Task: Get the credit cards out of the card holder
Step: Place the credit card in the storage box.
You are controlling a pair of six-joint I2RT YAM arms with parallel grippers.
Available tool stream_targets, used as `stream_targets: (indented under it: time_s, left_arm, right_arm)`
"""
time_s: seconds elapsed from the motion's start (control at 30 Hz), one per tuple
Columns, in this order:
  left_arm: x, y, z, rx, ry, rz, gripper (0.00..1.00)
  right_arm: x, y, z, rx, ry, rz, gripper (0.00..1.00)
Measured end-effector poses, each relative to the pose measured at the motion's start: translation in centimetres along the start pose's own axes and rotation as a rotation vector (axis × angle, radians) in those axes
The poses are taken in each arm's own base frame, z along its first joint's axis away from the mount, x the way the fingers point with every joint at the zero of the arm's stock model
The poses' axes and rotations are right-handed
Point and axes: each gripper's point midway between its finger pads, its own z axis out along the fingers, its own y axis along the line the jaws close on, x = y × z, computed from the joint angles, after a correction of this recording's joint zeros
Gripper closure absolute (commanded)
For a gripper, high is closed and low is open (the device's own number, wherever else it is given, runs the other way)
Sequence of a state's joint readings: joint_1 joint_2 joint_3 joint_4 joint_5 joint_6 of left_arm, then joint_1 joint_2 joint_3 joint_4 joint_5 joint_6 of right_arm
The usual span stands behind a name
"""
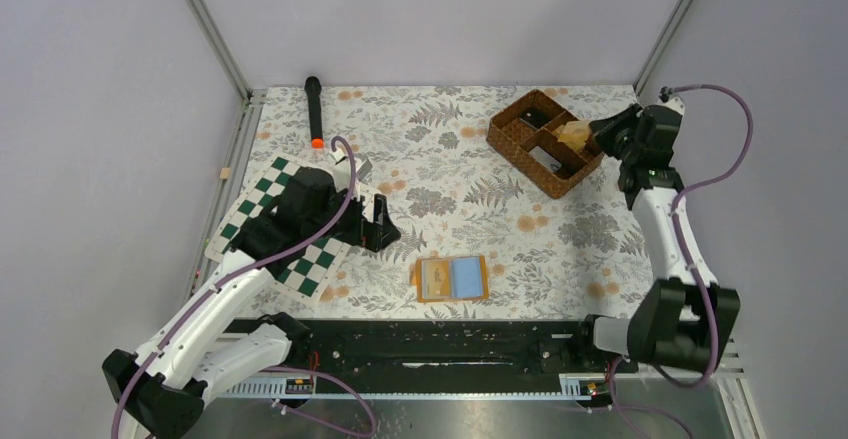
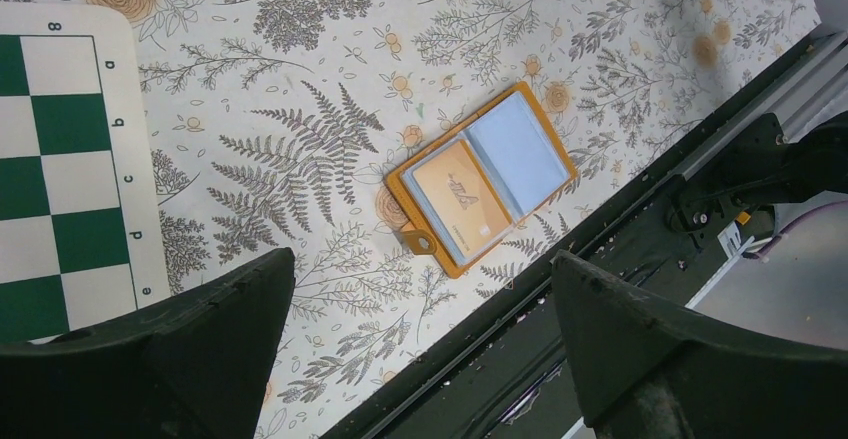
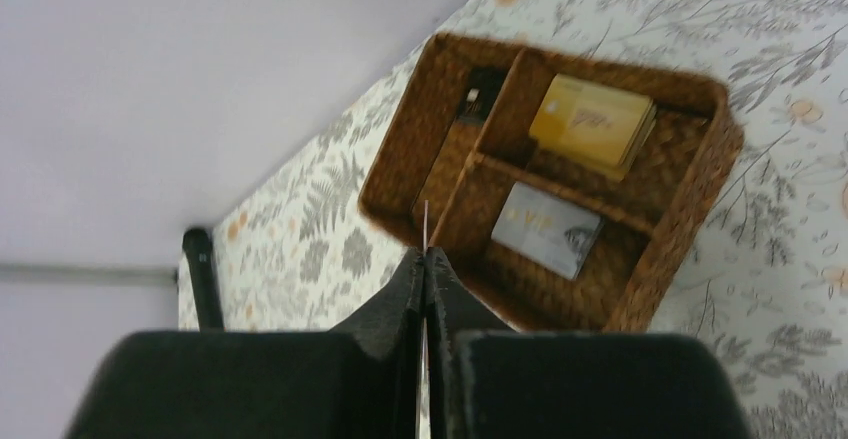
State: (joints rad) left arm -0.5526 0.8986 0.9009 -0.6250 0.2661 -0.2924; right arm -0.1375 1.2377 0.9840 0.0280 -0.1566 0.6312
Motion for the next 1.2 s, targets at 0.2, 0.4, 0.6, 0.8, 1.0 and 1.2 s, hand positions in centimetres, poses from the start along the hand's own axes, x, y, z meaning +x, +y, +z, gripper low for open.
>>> stream_targets:
  time_s: [0.2,0.4,0.6,0.8,1.0,1.2]
  left_arm:
    - [0.1,0.0,0.0,0.002,0.003,-0.001,0.01]
    - [0.1,-0.2,0.0,0.014,0.006,0.0,0.01]
    - [0.3,-0.3,-0.1,0.017,0.006,0.001,0.01]
    - [0.4,-0.4,-0.1,0.024,0.01,0.0,0.01]
    - [0.4,-0.5,-0.1,0.033,0.013,0.0,0.01]
    - [0.5,-0.7,-0.1,0.041,0.015,0.0,0.01]
  right_arm:
    - [-2.7,-3.8,5.6,0.074,-0.038,0.129,1.0]
    - [-1.6,-6.9,9.2,0.124,-0.025,0.26,1.0]
    - [-1.4,-7.8,11.4,0.126,-0.048,0.351,1.0]
    - [-1.4,-8.2,12.0,0.121,-0.076,0.391,1.0]
    - [-0.5,-9.2,13.3,0.117,-0.08,0.421,1.0]
    - [1.1,-10.5,13.9,0.141,-0.066,0.451,1.0]
